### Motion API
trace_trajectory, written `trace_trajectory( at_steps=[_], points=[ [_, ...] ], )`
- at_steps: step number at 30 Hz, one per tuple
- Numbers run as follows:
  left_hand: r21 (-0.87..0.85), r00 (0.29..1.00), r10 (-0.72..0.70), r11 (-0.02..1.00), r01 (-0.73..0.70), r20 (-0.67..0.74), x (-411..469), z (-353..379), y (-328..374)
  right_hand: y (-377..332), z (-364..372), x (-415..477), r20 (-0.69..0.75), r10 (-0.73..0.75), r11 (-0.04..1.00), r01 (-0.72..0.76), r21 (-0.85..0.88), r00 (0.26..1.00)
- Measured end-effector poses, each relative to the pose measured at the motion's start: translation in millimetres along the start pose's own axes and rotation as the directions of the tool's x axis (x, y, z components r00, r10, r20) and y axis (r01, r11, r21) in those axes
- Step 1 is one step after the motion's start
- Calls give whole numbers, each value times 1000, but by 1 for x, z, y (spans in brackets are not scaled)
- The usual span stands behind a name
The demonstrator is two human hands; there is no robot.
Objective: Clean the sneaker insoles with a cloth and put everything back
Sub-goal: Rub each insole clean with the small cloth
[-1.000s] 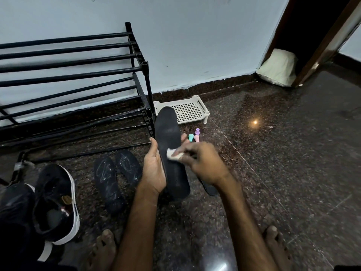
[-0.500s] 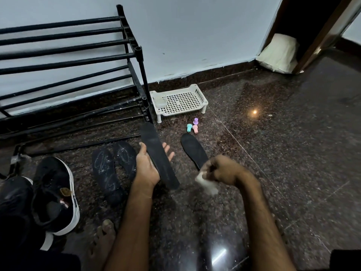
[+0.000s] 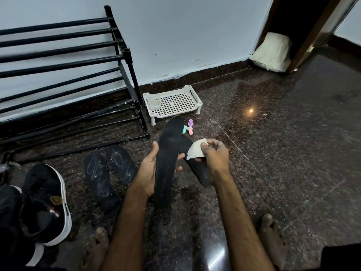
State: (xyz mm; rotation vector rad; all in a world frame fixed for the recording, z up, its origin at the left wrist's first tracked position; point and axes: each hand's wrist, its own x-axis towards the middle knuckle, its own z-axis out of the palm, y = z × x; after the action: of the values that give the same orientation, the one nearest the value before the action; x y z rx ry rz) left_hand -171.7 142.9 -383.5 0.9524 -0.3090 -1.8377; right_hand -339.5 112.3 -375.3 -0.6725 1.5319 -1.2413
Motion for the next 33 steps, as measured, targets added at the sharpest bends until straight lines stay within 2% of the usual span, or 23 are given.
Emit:
trace_trajectory(
  at_steps=[6, 14, 19, 23, 26, 27, 30, 33],
  points=[
    [47, 1000, 7, 999, -7, 12, 0, 1, 3, -5, -8, -2, 24, -122, 992, 123, -18, 992],
    [45, 999, 3, 999, -4, 36, -2, 13, 4, -14, -7, -13, -27, -181, 977, 176, -120, 983],
    [31, 999, -11, 999, 10, 44, -1, 14, 4, -22, -9, -15, 109, -106, 952, 132, -278, 988],
    [23, 998, -28, 999, 27, 58, -4, 13, 9, -33, -21, -10, 267, 67, 929, 38, -368, 961],
    [14, 998, -13, 1000, 12, 65, -4, 12, 11, -42, -31, -7, 214, 59, 823, 74, -564, 975],
    [14, 998, -9, 1000, 8, 67, -5, 13, 11, -46, -32, -9, 216, 51, 841, 75, -535, 975],
    [12, 997, 4, 1000, -5, 76, -4, 14, 12, -62, -29, -15, 281, 56, 962, 23, -270, 958],
    [18, 993, 3, 1000, -5, 120, -8, 18, 12, -67, -27, -19, 430, 44, 987, 28, -159, 902]
  ],
)
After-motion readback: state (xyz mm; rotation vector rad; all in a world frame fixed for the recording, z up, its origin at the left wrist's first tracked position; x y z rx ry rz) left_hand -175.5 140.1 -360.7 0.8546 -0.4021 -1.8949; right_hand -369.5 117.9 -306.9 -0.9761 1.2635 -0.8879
